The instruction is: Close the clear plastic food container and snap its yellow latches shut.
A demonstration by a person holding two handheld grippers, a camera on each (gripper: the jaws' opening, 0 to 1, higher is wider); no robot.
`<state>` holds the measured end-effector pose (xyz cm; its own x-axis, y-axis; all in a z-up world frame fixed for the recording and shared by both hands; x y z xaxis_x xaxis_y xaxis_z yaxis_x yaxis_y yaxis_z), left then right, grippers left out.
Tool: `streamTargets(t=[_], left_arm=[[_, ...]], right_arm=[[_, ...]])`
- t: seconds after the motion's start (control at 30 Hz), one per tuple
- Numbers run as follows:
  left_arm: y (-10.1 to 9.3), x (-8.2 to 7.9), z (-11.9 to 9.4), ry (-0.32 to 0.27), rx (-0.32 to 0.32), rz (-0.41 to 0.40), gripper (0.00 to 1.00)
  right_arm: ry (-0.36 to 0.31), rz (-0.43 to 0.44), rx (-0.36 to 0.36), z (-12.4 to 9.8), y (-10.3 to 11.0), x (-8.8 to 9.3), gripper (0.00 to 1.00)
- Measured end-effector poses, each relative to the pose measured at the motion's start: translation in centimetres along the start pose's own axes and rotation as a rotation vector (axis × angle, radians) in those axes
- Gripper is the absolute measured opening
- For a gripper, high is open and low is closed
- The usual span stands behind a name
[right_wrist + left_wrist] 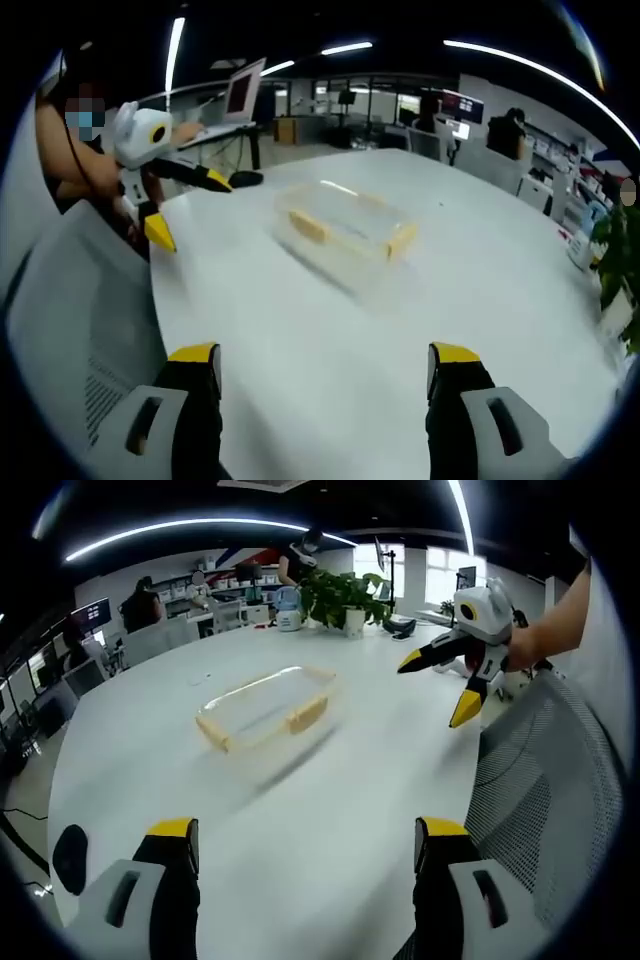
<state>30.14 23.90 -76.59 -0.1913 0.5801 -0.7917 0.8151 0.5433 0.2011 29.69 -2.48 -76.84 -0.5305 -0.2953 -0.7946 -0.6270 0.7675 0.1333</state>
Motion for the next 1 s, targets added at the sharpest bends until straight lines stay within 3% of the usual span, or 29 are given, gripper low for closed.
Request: streamTargets(t=[0.53,0.67,1.0], left_arm=[[-1.1,1.3,-2.0,-0.019,-0.029,-0.037,0.92],[-1.1,1.1,-2.6,-0.055,-0.061,-0.074,0.92],[-0.8,1.1,-3.1,-0.069,-0.103,-0.101,0.93]], right_arm=[[-0.042,0.03,0.037,-1.9,0.2,0.9,0.86],[-0.057,0.03,0.05,-2.6,0.3,0.8,0.86],[-0.077,0.047,0.065,-3.3,0.2,1.1,0.86]])
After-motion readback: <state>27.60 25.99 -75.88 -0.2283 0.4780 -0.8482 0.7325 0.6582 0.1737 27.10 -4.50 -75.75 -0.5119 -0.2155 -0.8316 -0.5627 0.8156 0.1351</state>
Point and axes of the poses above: the point that each gripper's makers call its tool centre point, and the gripper's own axes: z roughly forward along the fingers, y roughly to its left, x roughly out of its underside, the point moved 4 cm from there along -z, roughly backward along the fingers, and after that the axes turned 12 degrees about z, right-handed, at the moved point
